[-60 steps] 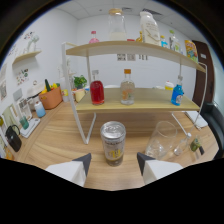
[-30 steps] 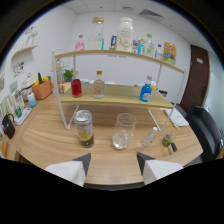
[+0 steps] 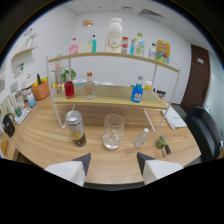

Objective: Make me a cup of Mojito.

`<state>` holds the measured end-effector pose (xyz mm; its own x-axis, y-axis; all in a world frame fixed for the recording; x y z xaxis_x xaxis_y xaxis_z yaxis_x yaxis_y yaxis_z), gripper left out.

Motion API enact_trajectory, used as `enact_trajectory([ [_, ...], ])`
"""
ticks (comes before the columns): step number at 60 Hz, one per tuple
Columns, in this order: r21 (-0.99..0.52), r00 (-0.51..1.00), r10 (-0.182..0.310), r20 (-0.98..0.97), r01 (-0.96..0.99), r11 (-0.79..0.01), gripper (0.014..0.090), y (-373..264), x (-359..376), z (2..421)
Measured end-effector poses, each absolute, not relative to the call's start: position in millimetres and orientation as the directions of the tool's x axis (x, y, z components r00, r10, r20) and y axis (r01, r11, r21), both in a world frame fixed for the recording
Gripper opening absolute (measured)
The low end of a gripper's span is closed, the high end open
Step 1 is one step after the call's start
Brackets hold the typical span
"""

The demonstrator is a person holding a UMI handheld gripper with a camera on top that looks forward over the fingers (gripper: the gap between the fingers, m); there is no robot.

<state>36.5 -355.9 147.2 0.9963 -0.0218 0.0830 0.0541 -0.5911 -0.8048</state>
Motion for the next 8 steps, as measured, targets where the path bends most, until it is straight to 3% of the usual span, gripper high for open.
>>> enact_trajectory([
  [8,-0.803,0.997,-0.013,0.071,0.049,-0.595,0.0857,-354.9,37.6,145.1],
])
